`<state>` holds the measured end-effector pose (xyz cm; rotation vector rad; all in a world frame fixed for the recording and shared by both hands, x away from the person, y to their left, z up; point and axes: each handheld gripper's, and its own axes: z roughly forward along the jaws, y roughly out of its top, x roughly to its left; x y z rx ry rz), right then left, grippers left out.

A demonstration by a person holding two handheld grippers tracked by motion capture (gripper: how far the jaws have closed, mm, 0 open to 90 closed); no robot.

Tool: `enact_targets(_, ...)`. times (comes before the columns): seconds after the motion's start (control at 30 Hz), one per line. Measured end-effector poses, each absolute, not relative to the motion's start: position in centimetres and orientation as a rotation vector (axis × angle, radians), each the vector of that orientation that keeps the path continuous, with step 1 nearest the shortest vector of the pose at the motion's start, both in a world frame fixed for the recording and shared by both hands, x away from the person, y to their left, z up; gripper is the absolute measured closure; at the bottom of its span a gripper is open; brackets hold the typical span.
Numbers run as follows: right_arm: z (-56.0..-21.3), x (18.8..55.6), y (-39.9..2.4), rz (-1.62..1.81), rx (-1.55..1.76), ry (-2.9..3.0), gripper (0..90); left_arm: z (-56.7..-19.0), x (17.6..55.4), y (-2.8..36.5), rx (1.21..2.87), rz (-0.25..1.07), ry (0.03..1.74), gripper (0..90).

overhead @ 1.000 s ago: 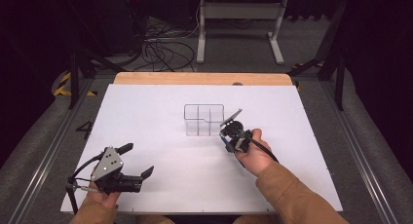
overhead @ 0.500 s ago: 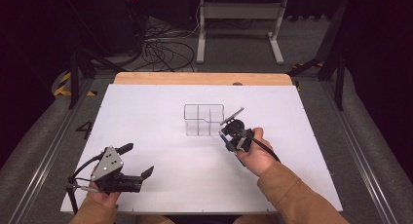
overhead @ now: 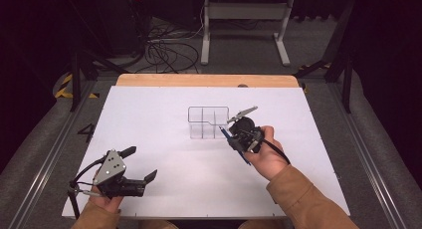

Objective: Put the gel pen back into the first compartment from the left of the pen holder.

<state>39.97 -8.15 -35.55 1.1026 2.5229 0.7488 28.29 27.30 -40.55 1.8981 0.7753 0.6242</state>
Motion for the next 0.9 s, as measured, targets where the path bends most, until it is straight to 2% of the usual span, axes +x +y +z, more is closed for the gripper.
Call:
enact_targets(0.57, -32.6, 39.0, -8.8, 1.056, 0.969, 2.384, 79.8, -40.5, 28.3, 27.4, 1.895, 0.621, 0.776, 4.6)
enact_targets(0.9, -32.2, 39.1, -8.6, 1.175, 0.943, 2.300, 79.7, -40.5, 28.3, 27.4, 1.894, 0.625, 0.775, 4.6)
